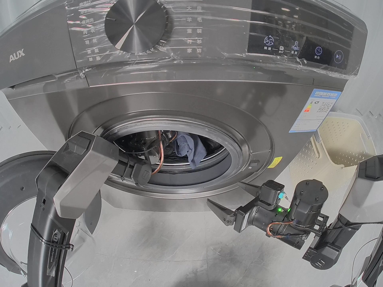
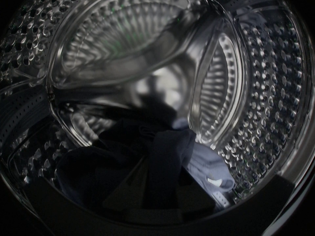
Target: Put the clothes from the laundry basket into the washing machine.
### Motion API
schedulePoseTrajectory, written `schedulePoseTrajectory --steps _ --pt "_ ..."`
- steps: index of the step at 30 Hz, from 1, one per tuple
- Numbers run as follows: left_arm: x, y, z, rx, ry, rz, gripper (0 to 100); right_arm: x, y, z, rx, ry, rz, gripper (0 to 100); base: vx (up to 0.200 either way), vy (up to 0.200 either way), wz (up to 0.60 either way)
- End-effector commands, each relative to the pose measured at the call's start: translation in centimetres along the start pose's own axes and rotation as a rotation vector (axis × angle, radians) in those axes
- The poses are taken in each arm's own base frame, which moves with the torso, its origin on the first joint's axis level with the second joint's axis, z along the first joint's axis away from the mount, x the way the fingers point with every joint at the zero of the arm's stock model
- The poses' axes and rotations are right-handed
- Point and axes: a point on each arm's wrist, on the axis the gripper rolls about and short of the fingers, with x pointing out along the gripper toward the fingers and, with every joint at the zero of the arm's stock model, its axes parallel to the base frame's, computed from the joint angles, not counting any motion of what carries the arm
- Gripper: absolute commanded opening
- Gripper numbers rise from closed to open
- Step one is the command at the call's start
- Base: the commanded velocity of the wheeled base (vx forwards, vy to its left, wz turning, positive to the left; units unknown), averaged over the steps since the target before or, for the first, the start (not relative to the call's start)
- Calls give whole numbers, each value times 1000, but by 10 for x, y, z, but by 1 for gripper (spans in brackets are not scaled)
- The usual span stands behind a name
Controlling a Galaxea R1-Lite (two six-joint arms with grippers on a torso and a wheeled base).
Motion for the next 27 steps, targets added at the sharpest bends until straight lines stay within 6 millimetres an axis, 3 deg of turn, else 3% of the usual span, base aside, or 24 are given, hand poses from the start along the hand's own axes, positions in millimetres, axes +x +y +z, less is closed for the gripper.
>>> schedulePoseTrajectory --steps 1,6,14,15,27 --pt "7 5 -8 -5 -26 8 0 0 1 0 0 -2 2 100 0 0 0" --pt "11 3 0 -13 -62 4 0 0 1 -1 0 2 2 100 0 0 0" --pt "10 3 -4 -8 -62 6 0 0 1 0 0 -1 2 100 0 0 0" --pt "10 3 -4 -8 -64 12 100 0 1 0 0 1 2 100 0 0 0" --pt "-14 -4 -19 78 57 37 100 0 0 -1 0 5 1 100 0 0 0"
